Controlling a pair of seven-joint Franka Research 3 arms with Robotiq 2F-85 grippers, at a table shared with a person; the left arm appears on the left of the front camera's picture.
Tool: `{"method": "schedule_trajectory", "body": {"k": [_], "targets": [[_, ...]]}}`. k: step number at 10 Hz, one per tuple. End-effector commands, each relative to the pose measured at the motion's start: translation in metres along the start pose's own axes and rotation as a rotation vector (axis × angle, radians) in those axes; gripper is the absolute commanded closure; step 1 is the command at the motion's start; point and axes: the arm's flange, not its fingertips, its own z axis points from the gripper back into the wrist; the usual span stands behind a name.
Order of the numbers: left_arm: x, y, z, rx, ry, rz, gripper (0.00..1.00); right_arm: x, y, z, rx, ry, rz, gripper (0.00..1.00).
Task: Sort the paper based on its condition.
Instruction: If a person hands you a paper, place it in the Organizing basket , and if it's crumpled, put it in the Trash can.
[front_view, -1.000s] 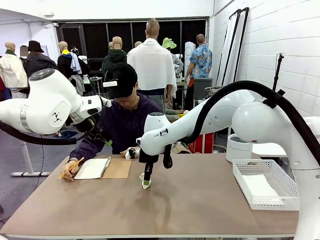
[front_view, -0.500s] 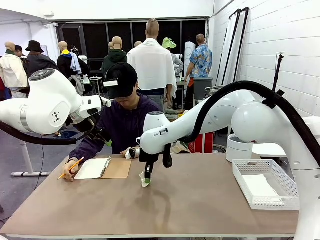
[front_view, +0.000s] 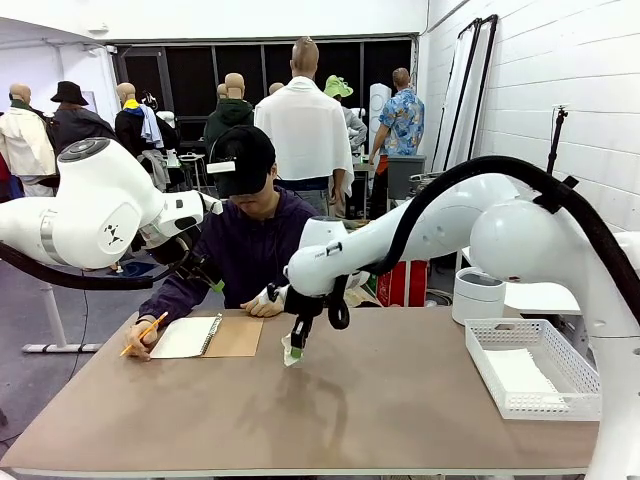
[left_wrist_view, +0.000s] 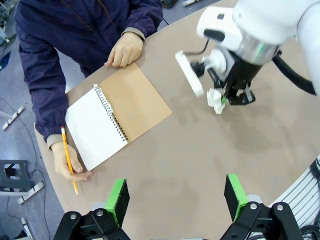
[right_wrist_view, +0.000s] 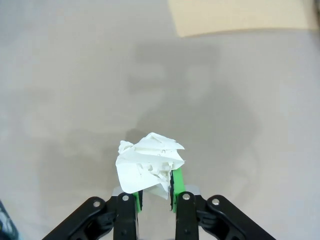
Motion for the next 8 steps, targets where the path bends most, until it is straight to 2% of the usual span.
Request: {"method": "schedule_trajectory", "body": {"k": [1, 5, 8], "targets": [[0.0, 0.001, 0.0, -0.002, 0.0, 0.001, 0.0, -0.046, -0.006, 0.038, -0.052, -0.035, -0.172, 0.72], [0.0, 0.001, 0.0, -0.002, 0.0, 0.001, 0.0, -0.142, -0.049, 0.115, -0.227, -0.025, -0.509, 0.72], [0.0, 0.001, 0.0, -0.002, 0.0, 0.001, 0.0, -0.196, -0.078, 0.146, -0.302, -0.052, -0.714, 0.72]]}}
